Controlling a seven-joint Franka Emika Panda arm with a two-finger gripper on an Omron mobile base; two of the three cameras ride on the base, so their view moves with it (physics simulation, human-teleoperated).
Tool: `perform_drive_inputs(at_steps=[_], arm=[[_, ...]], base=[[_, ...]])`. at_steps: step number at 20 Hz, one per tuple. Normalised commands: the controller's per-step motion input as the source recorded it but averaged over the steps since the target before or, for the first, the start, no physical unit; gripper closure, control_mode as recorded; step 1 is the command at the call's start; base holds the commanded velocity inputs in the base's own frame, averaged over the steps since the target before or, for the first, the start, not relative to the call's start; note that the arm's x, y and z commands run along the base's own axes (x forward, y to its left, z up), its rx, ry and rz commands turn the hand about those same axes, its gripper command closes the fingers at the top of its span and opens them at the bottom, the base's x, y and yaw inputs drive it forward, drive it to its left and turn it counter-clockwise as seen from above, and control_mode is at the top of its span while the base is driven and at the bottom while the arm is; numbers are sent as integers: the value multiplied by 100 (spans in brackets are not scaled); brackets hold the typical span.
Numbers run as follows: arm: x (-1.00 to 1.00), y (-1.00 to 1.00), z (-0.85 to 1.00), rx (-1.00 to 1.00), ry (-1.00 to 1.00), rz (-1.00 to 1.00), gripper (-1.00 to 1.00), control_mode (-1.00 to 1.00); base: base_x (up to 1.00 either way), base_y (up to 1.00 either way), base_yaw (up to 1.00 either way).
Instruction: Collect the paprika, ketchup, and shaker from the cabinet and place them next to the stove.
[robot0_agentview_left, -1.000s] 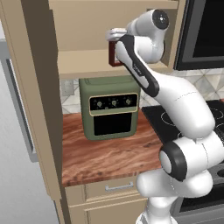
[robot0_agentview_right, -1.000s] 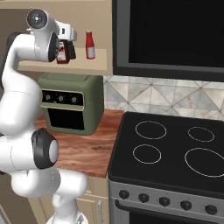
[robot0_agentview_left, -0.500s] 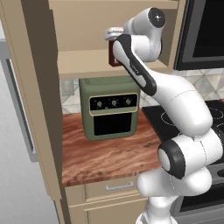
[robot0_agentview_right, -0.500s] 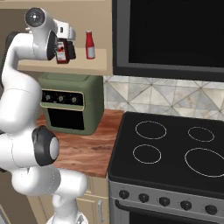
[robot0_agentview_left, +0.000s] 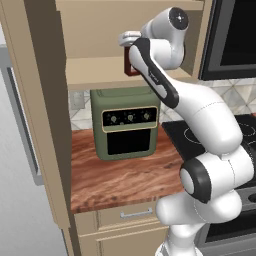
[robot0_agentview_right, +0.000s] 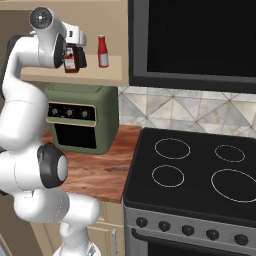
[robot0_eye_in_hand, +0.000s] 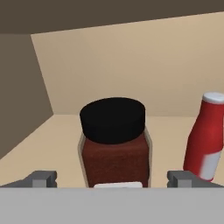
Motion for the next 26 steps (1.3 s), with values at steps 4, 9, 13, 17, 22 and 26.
perform_drive_inputs(at_steps=[4,9,13,17,22,26], arm=[[3,0,0,0,1,0,-100,-100],[12,0,0,0,1,0,-100,-100],[15,0,0,0,0,0,-100,-100],[12,0,0,0,0,0,-100,-100],[4,0,0,0,0,0,-100,-100],[0,0,0,0,0,0,-100,-100]], base=[[0,0,0],[0,0,0],[0,0,0],[0,0,0],[0,0,0],[0,0,0]])
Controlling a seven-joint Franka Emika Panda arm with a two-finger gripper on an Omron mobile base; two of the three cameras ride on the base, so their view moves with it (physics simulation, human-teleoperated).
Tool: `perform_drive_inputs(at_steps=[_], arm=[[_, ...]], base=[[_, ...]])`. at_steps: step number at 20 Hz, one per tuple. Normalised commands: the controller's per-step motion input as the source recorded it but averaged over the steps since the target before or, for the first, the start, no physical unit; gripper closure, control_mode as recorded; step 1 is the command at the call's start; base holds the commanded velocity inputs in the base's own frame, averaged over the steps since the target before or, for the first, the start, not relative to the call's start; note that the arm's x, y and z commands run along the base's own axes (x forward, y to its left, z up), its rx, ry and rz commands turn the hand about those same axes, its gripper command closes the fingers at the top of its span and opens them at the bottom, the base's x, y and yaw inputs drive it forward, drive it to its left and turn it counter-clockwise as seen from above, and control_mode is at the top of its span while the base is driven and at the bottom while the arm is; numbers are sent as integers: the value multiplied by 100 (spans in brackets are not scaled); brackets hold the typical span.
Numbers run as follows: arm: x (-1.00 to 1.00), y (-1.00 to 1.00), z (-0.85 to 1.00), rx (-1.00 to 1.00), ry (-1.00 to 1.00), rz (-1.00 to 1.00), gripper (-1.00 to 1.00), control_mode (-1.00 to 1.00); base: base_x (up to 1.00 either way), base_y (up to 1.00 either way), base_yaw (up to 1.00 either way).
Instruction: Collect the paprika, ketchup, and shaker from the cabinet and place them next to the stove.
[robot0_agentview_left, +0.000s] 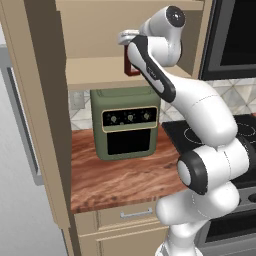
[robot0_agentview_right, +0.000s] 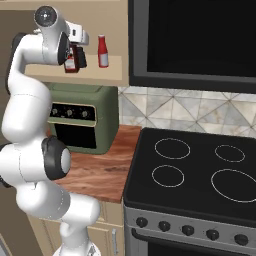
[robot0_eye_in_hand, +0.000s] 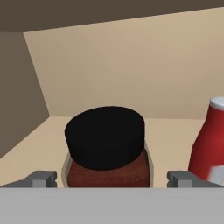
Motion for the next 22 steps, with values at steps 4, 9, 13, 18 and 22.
perform_drive_inputs(at_steps=[4,9,13,18,22], arm=[[0,0,0,0,0,0,-100,-100],[5,0,-3,0,0,0,-100,-100],[7,3,-7,0,0,1,-100,-100],[6,8,-9,0,1,0,-100,-100],[4,8,-7,0,0,0,-100,-100]], base=[[0,0,0],[0,0,0],[0,0,0],[0,0,0],[0,0,0]])
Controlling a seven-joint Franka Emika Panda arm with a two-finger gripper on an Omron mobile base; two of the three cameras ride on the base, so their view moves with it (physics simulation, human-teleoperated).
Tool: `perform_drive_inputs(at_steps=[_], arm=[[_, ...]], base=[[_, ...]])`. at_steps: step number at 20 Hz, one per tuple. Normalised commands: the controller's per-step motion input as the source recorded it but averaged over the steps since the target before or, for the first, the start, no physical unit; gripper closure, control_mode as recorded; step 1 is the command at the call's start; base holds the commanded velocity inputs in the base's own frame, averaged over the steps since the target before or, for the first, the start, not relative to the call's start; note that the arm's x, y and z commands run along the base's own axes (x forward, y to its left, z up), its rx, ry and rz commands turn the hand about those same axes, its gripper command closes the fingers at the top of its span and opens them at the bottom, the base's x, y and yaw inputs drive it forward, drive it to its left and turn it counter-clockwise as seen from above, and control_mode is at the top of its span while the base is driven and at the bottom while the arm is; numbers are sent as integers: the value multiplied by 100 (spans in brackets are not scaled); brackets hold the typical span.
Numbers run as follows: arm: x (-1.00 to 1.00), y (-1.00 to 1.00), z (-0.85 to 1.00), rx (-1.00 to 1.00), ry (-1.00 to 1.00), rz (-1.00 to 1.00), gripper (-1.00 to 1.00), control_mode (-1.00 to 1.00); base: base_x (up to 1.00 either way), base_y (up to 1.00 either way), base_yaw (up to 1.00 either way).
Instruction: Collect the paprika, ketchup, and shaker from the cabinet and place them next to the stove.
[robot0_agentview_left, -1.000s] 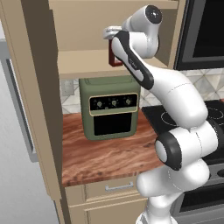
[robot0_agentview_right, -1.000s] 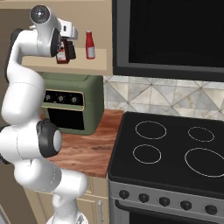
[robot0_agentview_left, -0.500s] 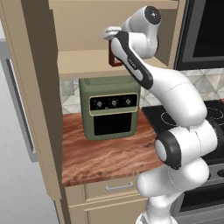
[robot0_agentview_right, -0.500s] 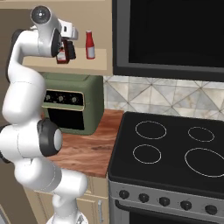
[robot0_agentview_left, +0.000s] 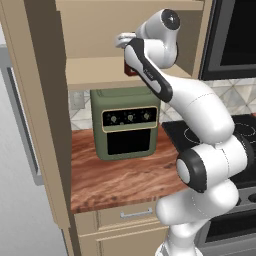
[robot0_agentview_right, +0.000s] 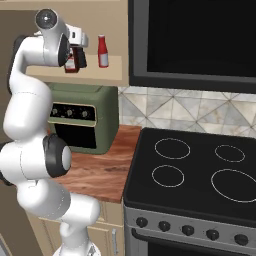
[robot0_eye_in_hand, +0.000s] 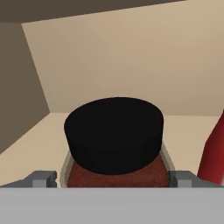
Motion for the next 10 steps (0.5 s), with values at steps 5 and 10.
perform_drive_inputs(at_steps=[5,10], arm=[[0,0,-1,0,0,1,100,-100],[3,0,0,0,0,0,100,-100]], base=[[0,0,0],[0,0,0]])
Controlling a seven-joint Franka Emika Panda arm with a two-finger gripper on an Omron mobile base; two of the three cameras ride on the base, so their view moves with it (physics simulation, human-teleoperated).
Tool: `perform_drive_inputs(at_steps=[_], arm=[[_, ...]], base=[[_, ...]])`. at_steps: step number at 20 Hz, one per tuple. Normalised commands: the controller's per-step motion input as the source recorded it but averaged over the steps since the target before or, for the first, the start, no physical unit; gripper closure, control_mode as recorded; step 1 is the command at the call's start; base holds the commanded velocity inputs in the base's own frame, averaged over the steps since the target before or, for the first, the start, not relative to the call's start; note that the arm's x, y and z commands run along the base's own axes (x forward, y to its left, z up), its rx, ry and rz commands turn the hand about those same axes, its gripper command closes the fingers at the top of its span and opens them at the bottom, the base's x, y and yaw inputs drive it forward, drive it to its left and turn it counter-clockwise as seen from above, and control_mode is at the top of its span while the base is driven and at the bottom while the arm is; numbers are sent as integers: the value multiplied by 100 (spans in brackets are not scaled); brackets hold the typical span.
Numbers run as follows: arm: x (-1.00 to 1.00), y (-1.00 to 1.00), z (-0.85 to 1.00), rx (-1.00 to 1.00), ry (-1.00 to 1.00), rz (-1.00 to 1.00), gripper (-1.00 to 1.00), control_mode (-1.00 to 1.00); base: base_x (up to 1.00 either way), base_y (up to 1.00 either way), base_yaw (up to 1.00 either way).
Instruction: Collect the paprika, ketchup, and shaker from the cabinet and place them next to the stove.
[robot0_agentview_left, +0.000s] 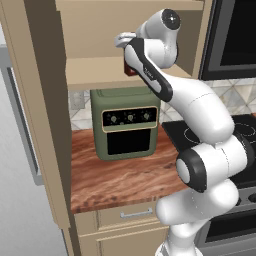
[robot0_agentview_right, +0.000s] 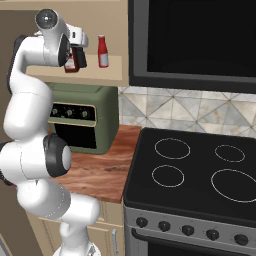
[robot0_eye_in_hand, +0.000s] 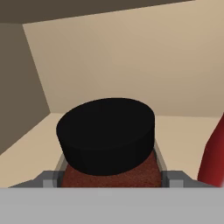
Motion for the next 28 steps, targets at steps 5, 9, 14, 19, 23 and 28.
perform_drive_inputs(at_steps=[5,9,14,19,23,28], arm=[[1,0,0,0,0,0,100,-100],[0,0,0,0,0,0,100,-100],[-9,-1,0,0,0,0,100,-100],[-23,0,0,0,-1,-1,100,-100],[-39,-5,0,0,-1,-1,100,-100],[-59,-20,-2,4,-1,-2,100,-100]], base=[[0,0,0],[0,0,0],[0,0,0],[0,0,0],[0,0,0],[0,0,0]])
